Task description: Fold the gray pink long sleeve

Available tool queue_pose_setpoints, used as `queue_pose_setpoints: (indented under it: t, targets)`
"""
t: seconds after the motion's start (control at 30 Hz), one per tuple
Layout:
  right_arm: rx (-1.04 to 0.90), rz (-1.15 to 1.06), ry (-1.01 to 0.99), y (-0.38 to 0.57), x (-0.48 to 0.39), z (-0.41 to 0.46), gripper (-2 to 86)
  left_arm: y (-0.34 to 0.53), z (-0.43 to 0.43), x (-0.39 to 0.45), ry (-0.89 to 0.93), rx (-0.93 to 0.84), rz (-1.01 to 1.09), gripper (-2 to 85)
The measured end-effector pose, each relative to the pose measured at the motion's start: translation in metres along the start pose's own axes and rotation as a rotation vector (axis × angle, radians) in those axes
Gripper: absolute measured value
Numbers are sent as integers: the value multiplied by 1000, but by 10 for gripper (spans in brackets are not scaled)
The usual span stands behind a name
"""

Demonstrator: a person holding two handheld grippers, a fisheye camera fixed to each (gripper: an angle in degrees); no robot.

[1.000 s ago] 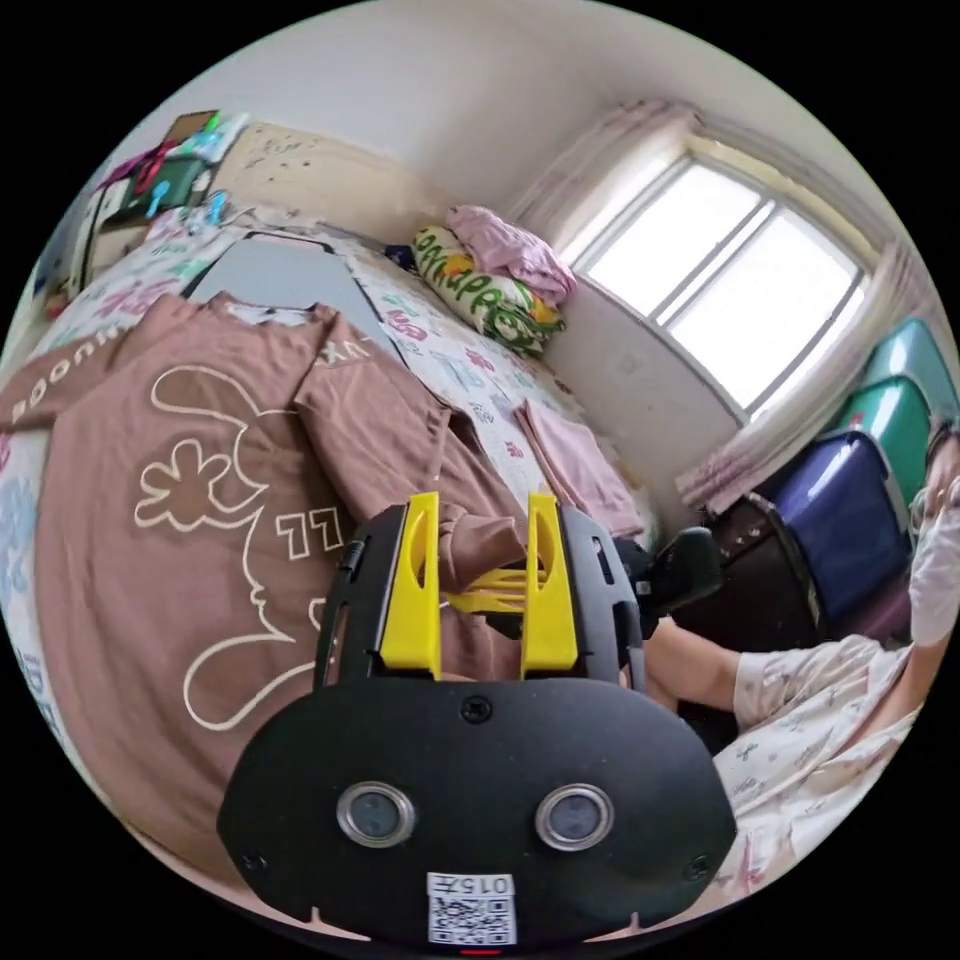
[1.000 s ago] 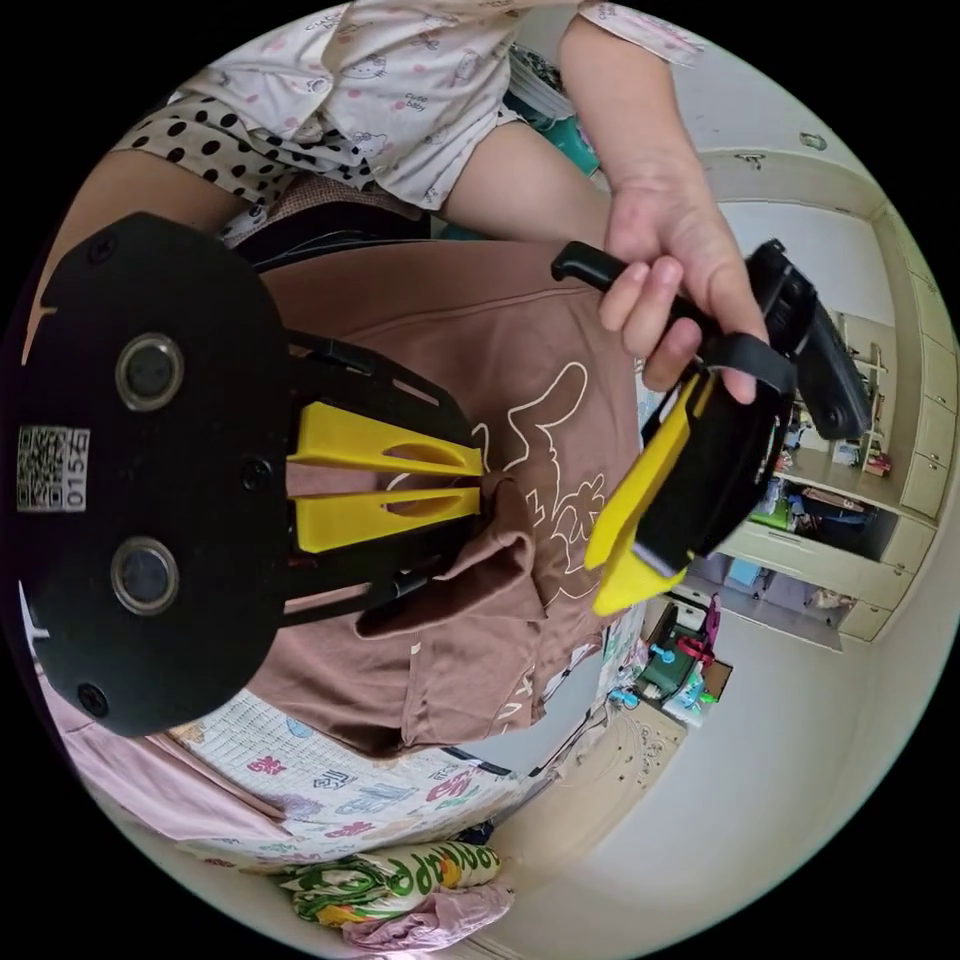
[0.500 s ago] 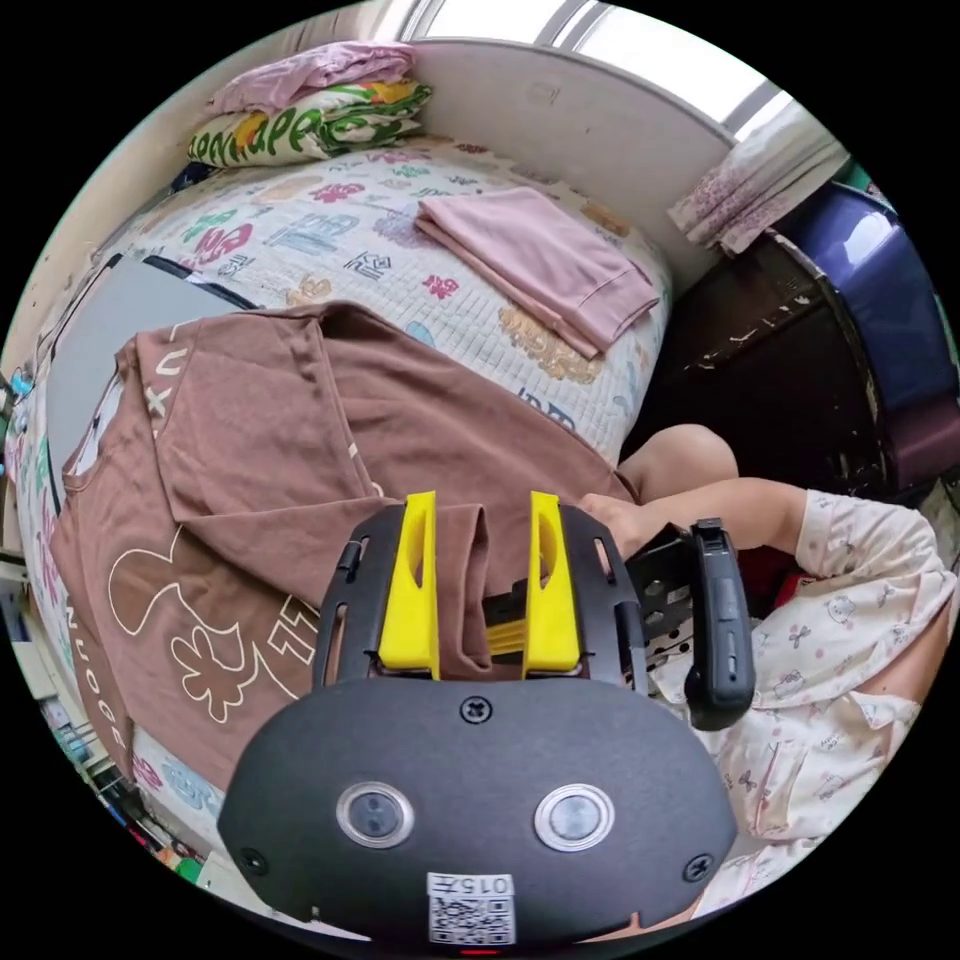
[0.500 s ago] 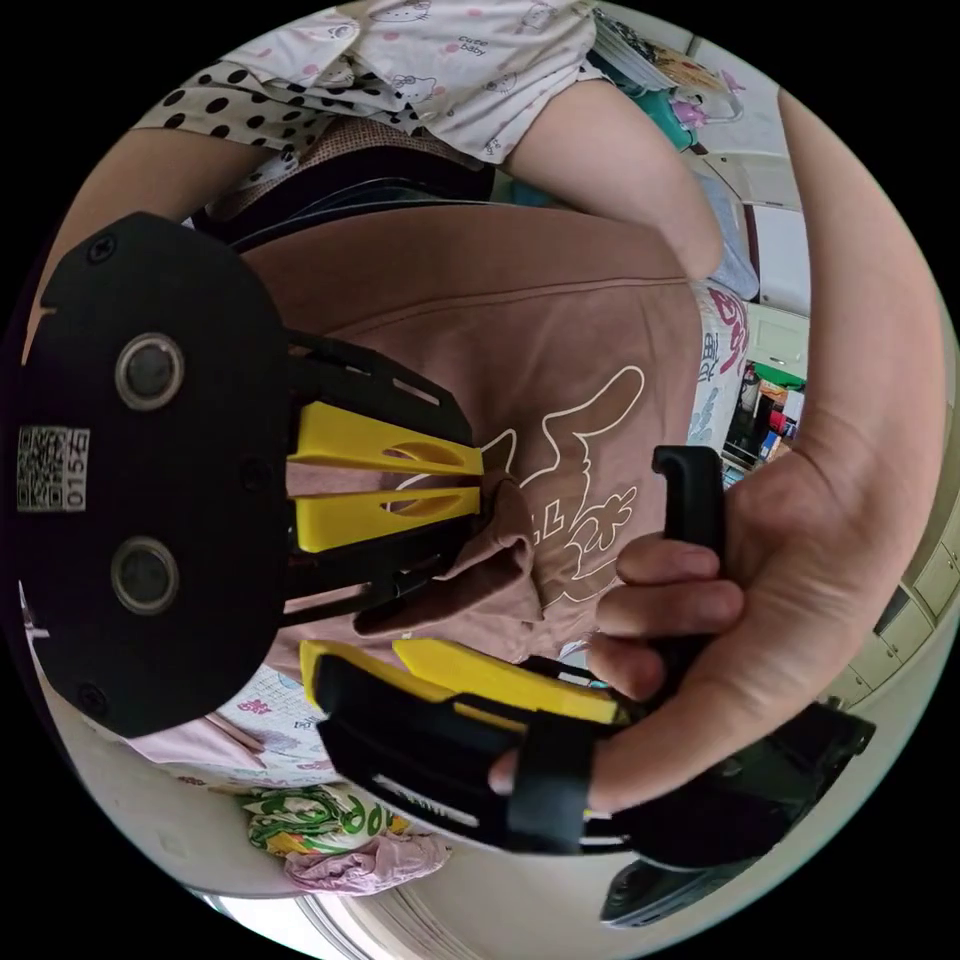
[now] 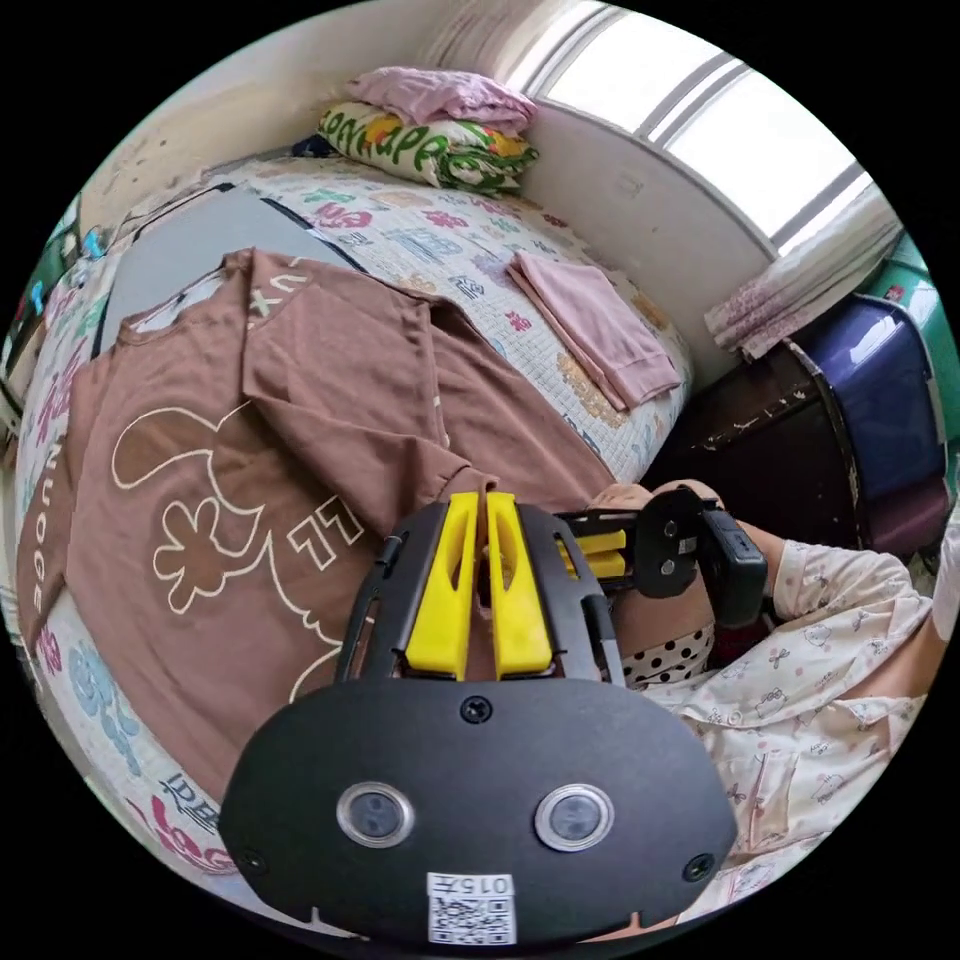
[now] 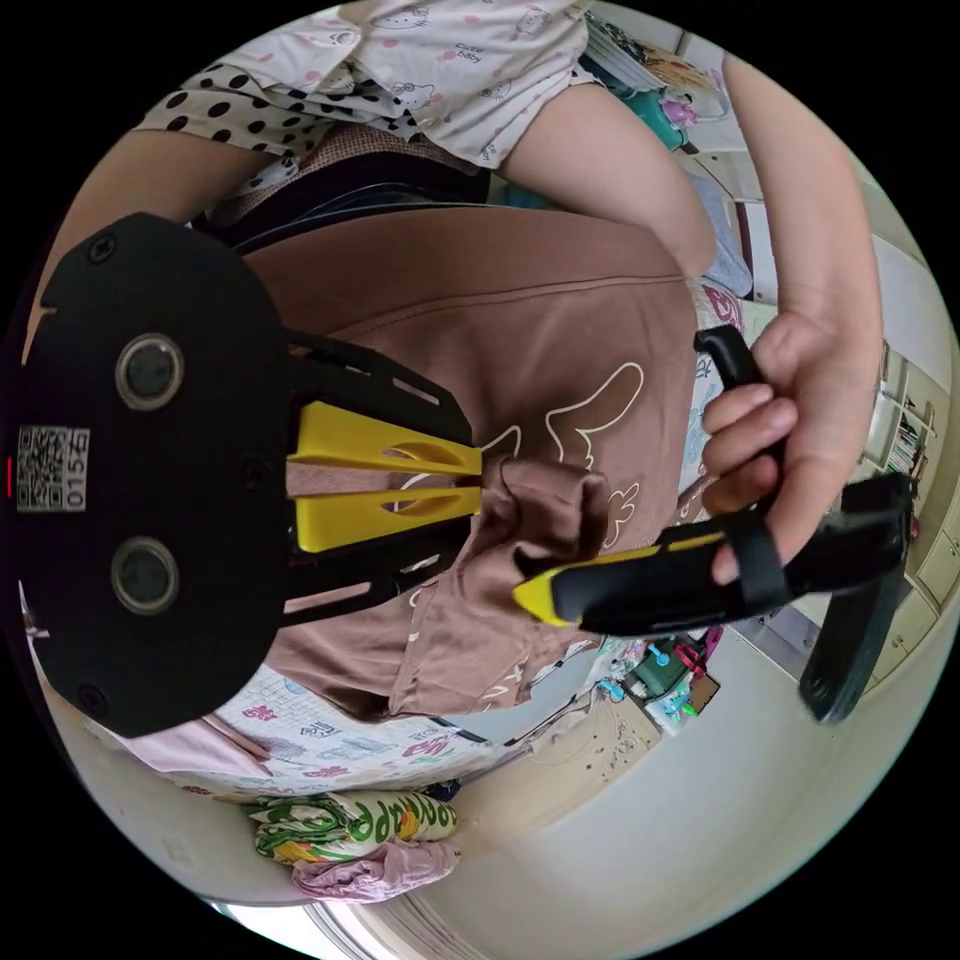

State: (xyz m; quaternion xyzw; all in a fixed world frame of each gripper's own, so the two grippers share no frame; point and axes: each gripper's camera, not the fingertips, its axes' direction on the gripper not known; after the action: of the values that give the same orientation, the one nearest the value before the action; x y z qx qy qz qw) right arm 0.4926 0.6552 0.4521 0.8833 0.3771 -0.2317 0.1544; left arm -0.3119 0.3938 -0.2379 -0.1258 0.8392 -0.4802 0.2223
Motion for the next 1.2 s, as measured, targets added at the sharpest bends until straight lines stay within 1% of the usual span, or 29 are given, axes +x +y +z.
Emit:
queue_pose_setpoints:
  t: [0.07,0.23,0.37,0.47,0.8,1.03,1.2]
  targets:
    - [3,6,-8,-5,3,-11,4,39,-21,-17,-10,91,-71,-2]
    - [18,29,-35,-16,13,-39,3,124,-44,-48,-20,218,-218,-3]
    - [44,44,-73,-30,24,-74,2,181,-37,-61,4,245,-291,-4]
    - [43,27,-101,-42,32,-101,1,207,-21,-60,15,236,-309,-4]
    - [-23,-85,-220,-78,56,-193,1,239,31,-34,74,199,-275,-4]
    - [-37,-40,-299,-119,94,-262,15,238,64,-25,95,176,-243,-3]
    - [27,0,-321,-158,128,-316,50,241,75,-29,114,166,-238,-1]
